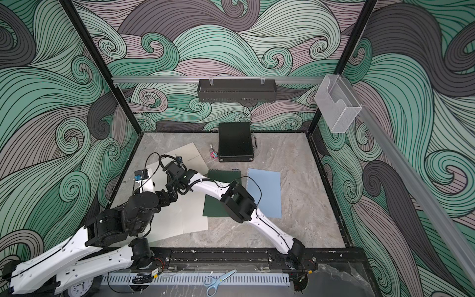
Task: Tear off pages from different notebooks
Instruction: Place the paper at the center of the board.
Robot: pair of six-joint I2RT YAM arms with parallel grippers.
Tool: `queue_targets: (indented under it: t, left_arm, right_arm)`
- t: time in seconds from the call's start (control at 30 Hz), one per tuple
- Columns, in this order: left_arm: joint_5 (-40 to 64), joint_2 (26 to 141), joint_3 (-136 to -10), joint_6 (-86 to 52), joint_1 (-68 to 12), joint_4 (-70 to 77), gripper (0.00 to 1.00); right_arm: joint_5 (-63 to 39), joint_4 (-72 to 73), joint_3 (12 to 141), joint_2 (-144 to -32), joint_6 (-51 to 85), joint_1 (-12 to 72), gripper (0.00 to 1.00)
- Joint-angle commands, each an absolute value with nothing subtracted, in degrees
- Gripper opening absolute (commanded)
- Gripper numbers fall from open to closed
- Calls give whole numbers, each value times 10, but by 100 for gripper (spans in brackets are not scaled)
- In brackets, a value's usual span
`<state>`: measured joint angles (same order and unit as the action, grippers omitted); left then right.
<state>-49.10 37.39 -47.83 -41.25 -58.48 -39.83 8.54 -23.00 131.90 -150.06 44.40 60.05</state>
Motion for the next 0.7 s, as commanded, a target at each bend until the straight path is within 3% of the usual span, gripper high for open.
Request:
queue_targets:
  t: [0.0,0.67]
  left_arm:
    - [-503,375,-478,-417,-581,-401,96]
    - [-519,340,-452,-420,-581,-398,98]
  right_arm:
    - [69,-220,1334,-1509,461,613,63]
    - [29,-191,1402,-1603,519,638,63]
